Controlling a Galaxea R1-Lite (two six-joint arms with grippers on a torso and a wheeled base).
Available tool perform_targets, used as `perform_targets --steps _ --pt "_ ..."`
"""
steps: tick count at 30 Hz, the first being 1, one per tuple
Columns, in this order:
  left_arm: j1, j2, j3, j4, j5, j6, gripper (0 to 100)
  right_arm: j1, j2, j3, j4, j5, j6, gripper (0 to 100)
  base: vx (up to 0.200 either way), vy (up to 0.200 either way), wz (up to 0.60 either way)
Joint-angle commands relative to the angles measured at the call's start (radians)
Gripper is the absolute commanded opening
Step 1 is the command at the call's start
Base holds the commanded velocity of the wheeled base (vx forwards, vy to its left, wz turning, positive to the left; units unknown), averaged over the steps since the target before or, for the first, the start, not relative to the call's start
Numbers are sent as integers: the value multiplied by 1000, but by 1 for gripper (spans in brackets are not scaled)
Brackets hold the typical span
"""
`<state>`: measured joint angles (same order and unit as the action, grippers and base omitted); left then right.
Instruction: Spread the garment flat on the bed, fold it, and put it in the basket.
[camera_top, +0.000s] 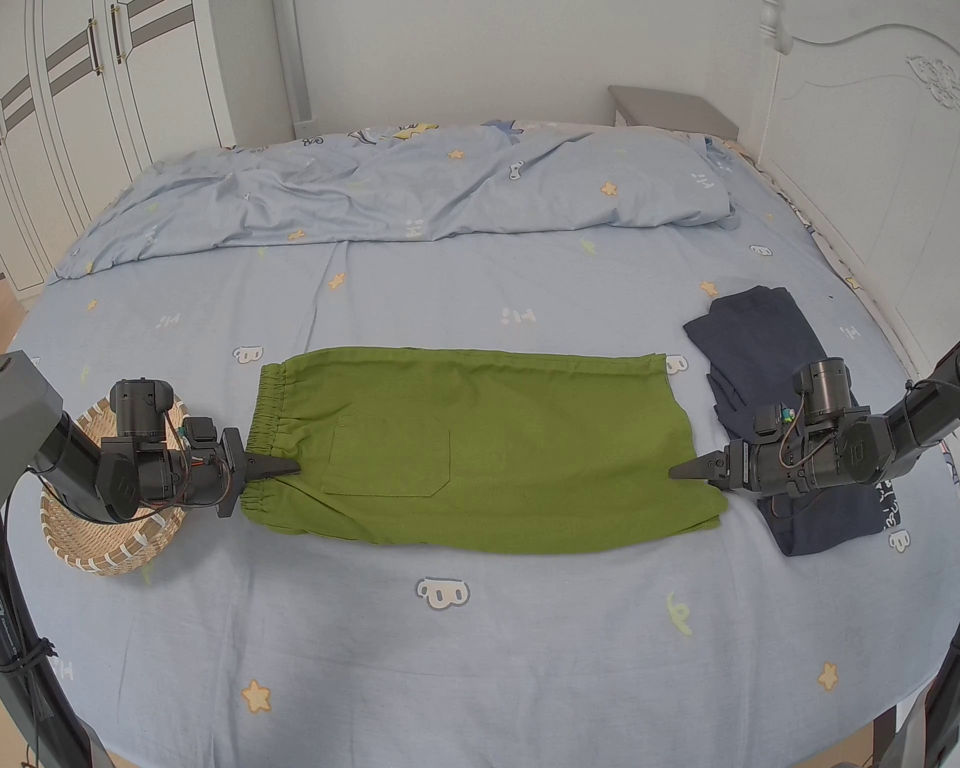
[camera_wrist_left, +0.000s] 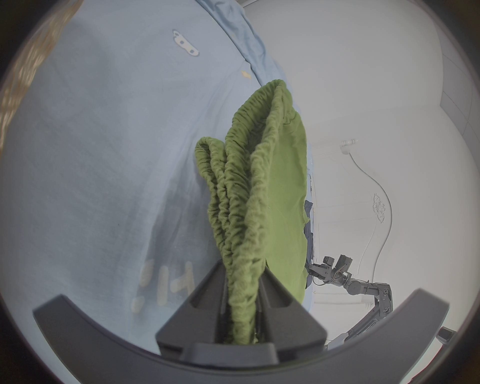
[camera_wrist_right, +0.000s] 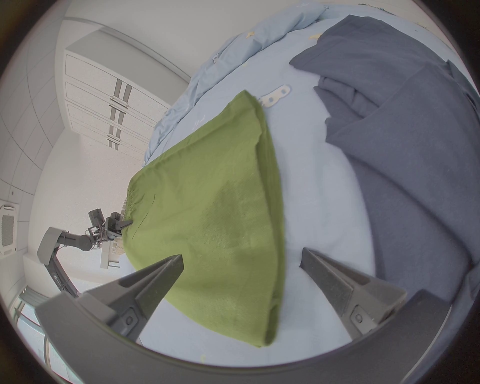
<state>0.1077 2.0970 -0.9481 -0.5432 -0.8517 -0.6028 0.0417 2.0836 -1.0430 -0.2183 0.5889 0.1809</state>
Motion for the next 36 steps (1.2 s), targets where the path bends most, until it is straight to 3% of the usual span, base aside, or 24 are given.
perform_targets --steps 1,9,17,21,30,33,34,35,36 --pt "1 -23 3 -1 0 0 0 -40 -17 -35 17 -4 -1 100 0 0 0" --pt "1 -22 5 -1 2 1 0 -29 4 -38 30 -6 -9 100 0 0 0" --pt "0 -22 5 -1 0 3 0 40 21 -31 74 6 -11 100 0 0 0" --pt "0 -20 6 -3 0 5 0 83 38 -31 116 55 -11 100 0 0 0" --pt "-2 -20 8 -1 0 3 0 99 96 -48 119 61 -8 100 0 0 0" --pt "-2 -20 9 -1 2 3 0 95 99 -54 123 88 -6 100 0 0 0" --pt "-2 -20 9 -1 0 3 0 90 98 -58 139 126 -4 100 0 0 0" --pt "-2 -20 9 -1 0 3 0 89 96 -71 158 160 -4 0 0 0 0" --pt "-2 -20 9 -1 0 5 0 87 96 -75 168 166 -4 0 0 0 0"
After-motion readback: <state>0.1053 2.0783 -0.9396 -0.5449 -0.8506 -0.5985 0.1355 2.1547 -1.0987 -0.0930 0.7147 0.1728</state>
